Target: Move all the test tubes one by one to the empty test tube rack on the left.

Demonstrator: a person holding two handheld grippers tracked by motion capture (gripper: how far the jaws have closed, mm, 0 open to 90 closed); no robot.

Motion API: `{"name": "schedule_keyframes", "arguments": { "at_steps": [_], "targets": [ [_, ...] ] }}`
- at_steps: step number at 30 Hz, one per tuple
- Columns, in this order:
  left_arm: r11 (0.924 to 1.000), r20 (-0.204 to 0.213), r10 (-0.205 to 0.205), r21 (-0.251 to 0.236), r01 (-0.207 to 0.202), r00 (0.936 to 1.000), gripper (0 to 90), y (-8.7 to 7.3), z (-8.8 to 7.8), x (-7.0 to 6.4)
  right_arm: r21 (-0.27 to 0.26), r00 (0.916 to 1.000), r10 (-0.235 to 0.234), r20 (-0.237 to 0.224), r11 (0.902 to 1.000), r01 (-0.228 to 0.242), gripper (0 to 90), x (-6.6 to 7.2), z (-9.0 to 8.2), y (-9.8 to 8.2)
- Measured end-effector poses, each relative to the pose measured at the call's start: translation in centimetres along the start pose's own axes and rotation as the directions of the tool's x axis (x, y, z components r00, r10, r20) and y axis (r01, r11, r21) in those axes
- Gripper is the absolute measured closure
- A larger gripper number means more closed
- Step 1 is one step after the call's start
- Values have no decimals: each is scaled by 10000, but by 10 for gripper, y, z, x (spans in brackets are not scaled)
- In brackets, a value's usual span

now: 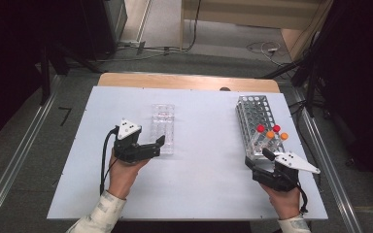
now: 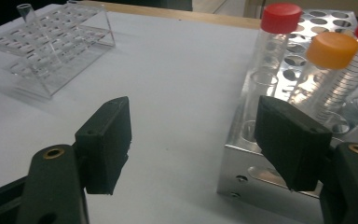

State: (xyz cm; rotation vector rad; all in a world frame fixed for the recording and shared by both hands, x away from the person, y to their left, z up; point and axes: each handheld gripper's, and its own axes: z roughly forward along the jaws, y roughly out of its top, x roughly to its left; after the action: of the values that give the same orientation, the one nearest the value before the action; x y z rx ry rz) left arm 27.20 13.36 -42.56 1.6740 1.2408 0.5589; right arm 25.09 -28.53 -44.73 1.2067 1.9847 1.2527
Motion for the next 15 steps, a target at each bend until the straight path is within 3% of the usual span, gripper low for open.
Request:
{"name": "schedule_keyframes", "arguments": {
  "at_steps": [8,15],
  "targets": [
    [10000,-79,-47,-70,46,10000,126,-2,0,0,4,9981,85,613,10000,-85,315,-14,4,-3],
    [9998,-148,-147,-103,146,9998,131,-1,0,1,76,9953,-46,970,10000,38,473,-21,15,-5]
  ]
}}
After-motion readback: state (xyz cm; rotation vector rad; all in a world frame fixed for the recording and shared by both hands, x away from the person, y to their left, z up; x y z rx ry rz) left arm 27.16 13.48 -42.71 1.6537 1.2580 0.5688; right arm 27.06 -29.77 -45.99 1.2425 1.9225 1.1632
